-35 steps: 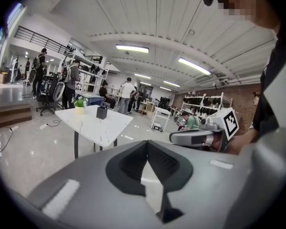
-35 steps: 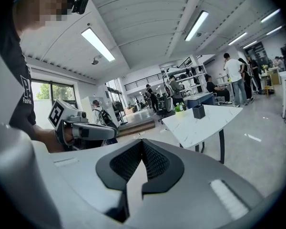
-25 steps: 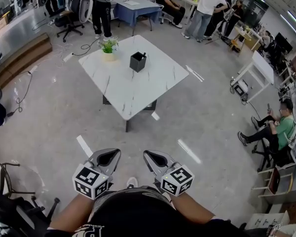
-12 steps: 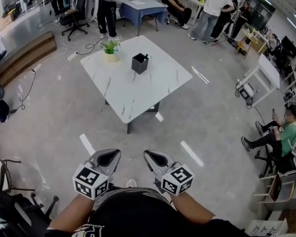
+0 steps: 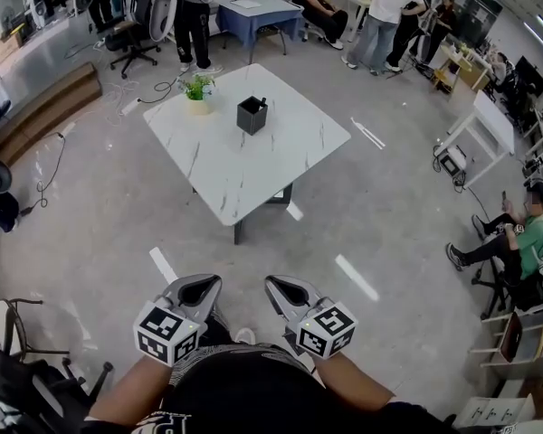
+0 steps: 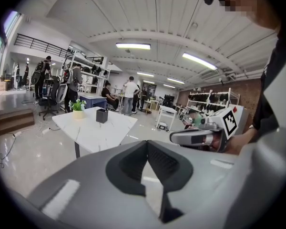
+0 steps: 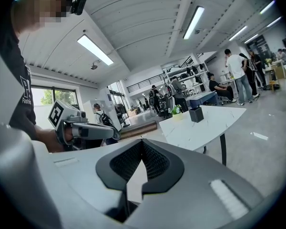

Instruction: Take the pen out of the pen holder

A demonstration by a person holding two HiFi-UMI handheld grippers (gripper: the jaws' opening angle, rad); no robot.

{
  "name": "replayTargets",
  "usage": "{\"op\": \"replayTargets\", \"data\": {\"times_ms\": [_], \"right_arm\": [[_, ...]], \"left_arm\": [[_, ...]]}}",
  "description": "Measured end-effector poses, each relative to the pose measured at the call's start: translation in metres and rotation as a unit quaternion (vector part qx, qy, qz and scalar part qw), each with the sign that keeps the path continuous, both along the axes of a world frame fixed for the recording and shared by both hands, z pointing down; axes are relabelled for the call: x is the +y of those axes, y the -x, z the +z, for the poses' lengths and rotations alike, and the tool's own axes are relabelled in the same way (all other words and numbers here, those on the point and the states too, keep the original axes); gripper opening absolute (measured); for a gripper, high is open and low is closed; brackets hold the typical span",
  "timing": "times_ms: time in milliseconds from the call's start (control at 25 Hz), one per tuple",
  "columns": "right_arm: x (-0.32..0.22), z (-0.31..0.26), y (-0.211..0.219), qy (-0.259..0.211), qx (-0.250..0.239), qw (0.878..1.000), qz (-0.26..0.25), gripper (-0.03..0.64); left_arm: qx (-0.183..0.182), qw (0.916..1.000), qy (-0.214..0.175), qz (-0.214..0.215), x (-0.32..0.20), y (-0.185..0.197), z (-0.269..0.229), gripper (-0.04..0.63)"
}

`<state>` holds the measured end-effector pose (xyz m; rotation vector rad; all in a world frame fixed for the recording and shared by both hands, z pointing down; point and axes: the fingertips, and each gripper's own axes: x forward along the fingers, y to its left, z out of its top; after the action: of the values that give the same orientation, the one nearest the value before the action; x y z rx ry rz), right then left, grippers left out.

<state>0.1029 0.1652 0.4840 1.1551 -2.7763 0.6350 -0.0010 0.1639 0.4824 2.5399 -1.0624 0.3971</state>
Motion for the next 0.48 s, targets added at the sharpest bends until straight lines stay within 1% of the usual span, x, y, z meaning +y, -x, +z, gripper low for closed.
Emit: {"op": "replayTargets", "data": {"times_ms": [200, 480], "right_arm": [[-0.004, 0.003, 0.002, -0.002, 0.005, 1.0, 0.001, 0.0], [-0.018, -0.001, 0.006, -0.007, 0.015, 1.0, 0.003, 0.0]], "left_arm": [[0.005, 1.0, 0.002, 0.005, -0.008, 0.0, 0.007, 0.057], [0.016, 0.9998, -0.008, 0.009, -0.027, 0.001, 0.001, 0.057]]}}
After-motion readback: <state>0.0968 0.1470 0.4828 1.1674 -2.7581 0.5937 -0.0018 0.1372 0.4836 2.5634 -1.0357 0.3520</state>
